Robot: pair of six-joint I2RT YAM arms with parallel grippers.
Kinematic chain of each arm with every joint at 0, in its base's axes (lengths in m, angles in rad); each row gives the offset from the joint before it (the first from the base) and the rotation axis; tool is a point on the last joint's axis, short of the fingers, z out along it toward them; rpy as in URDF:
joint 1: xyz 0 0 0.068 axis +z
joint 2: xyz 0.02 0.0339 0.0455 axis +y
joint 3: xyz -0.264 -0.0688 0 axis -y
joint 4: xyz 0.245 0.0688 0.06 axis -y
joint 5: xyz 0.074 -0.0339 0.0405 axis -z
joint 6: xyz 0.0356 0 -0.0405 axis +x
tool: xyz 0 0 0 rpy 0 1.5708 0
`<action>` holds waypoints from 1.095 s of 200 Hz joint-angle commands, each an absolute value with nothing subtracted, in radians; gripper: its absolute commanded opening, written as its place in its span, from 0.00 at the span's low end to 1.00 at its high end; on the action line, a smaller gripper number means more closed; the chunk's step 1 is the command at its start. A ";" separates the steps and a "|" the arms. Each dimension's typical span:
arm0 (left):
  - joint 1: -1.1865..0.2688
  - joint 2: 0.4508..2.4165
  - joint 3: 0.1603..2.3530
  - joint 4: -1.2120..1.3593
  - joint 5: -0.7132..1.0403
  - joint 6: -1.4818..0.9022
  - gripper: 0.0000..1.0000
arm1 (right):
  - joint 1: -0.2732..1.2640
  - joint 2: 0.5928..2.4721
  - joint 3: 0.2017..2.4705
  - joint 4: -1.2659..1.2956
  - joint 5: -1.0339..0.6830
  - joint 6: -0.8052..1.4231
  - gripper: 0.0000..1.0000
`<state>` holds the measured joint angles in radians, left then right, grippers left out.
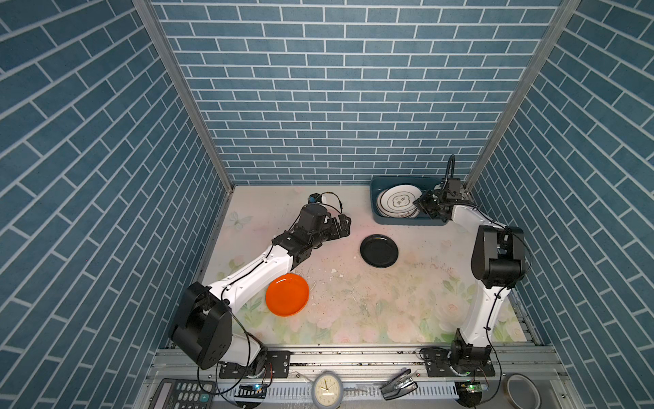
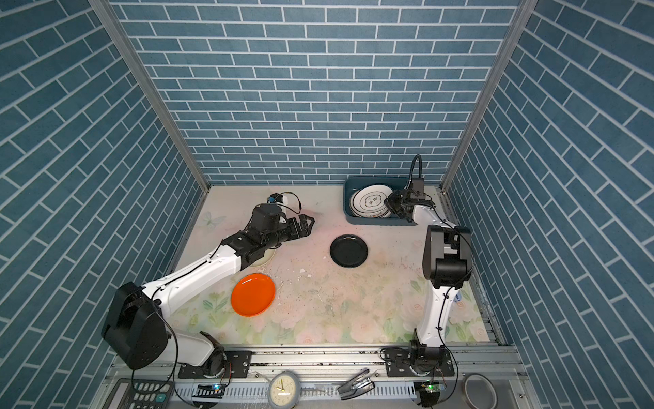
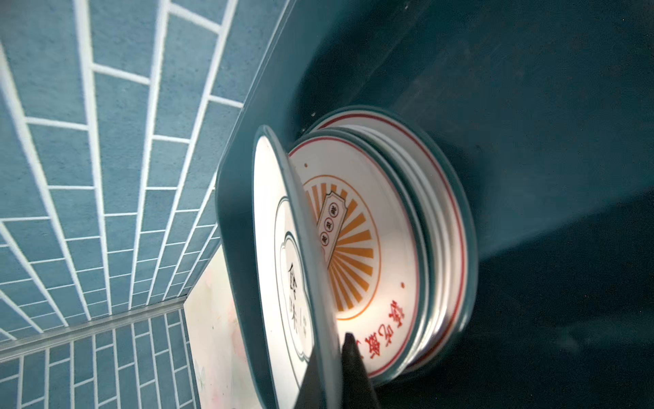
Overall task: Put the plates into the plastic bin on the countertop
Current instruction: 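Lower the white plate against the stacked plates and open the right gripper, then move the right gripper to the black plate while the left gripper moves off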
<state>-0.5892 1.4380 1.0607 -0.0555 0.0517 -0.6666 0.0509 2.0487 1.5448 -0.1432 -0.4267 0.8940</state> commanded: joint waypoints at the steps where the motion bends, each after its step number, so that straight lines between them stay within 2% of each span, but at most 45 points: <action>1: -0.579 1.442 1.051 -0.077 0.048 -0.650 1.00 | 0.061 2.073 1.588 -0.151 -0.462 0.879 0.30; 10: -0.576 1.439 1.049 -0.081 0.049 -0.650 1.00 | 0.061 2.070 1.583 -0.149 -0.465 0.875 0.44; 26: -0.572 1.434 1.044 -0.080 0.049 -0.648 1.00 | 0.063 2.050 1.571 -0.146 -0.463 0.865 0.58; 34: -0.570 1.434 1.043 -0.081 0.049 -0.646 1.00 | 0.063 2.035 1.566 -0.145 -0.462 0.853 0.69; 40: -0.569 1.433 1.043 -0.081 0.051 -0.646 1.00 | 0.062 2.025 1.562 -0.150 -0.457 0.846 0.71; 103: -0.562 1.427 1.035 -0.071 0.055 -0.644 1.00 | 0.065 1.896 1.505 -0.207 -0.419 0.772 0.73; 174: -0.561 1.402 1.009 -0.067 0.058 -0.650 1.00 | 0.070 1.939 1.612 -0.330 -0.482 0.715 0.73; 219: -0.558 1.368 0.980 -0.073 0.036 -0.647 1.00 | 0.068 1.835 1.556 -0.333 -0.434 0.679 0.74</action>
<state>-0.5671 1.3975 0.9958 -0.0639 0.0521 -0.6579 0.0654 1.9167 1.5761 -0.2970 -0.4553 0.7338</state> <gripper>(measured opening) 0.995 0.734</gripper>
